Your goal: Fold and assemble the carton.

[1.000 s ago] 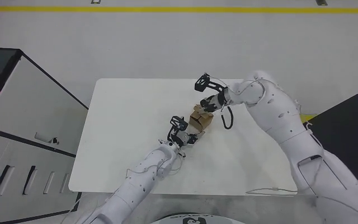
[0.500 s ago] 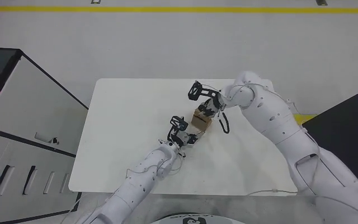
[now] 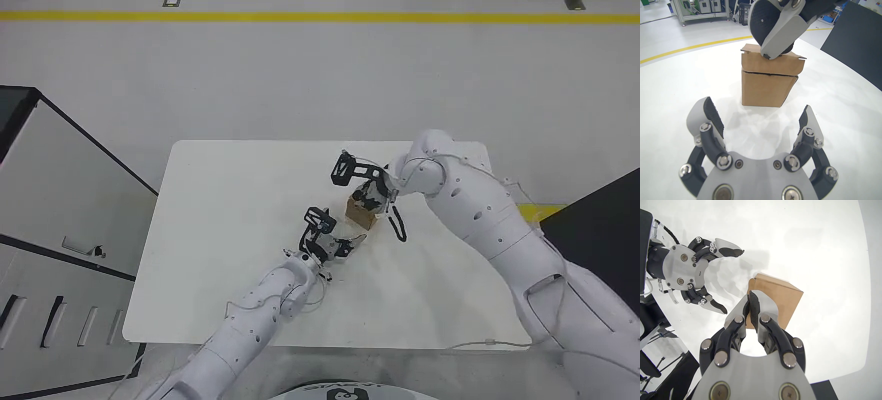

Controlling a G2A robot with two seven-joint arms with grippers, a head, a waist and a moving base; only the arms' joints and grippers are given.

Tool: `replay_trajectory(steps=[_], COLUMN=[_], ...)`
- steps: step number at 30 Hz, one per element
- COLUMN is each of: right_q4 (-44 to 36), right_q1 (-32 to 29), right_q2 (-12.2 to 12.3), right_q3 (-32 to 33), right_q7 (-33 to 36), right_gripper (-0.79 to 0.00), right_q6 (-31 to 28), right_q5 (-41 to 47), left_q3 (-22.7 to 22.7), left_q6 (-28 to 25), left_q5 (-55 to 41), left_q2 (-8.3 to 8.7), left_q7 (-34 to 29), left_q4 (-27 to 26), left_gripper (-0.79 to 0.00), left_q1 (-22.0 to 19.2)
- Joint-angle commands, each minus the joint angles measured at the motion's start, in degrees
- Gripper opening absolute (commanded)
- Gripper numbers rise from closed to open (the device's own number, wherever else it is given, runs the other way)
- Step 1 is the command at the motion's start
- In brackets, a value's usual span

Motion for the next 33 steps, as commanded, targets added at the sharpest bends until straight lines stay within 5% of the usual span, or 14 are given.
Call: replay_trajectory(steps=[1,2,5,7,18,26,33], right_q4=[0.05,0.09,-0.13,-0.48,-2.86,-2.17,-1.09], right_q1=[0.02,0.05,0.21,0.32,0.55,0.75,1.20], right_q2=[-0.04,-0.05,-0.05,0.02,0.62,0.43,0.09], right_q3=[-0.23,-0.29,-0.39,-0.47,-0.91,-1.95,-2.75], right_q7=[-0.07,-0.14,-0.32,-0.27,1.51,0.87,-0.03], right_gripper=[-0.785,-0.779,-0.431,-0.400,-0.416,-0.579,-0.640], right_q6=[0.00,0.03,0.08,0.24,-0.75,-1.04,-1.20], right_q5=[-0.22,-0.23,-0.64,-1.54,-5.35,-6.18,-6.80], left_q3=[0.00,0.00,0.00,0.00,0.00,0.00,0.00], left_q6=[0.00,0.00,0.00,0.00,0.00,0.00,0.00], left_q5=[0.00,0.00,0.00,0.00,0.00,0.00,0.00], left_q2=[0.00,0.00,0.00,0.00,0.00,0.00,0.00], left_q7=[0.00,0.00,0.00,0.00,0.00,0.00,0.00], left_q4=[0.00,0.00,0.00,0.00,0.00,0.00,0.00], left_gripper=[0.000,0.000,0.000,0.000,0.000,0.000,0.000], left_q1=[0.00,0.00,0.00,0.00,0.00,0.00,0.00])
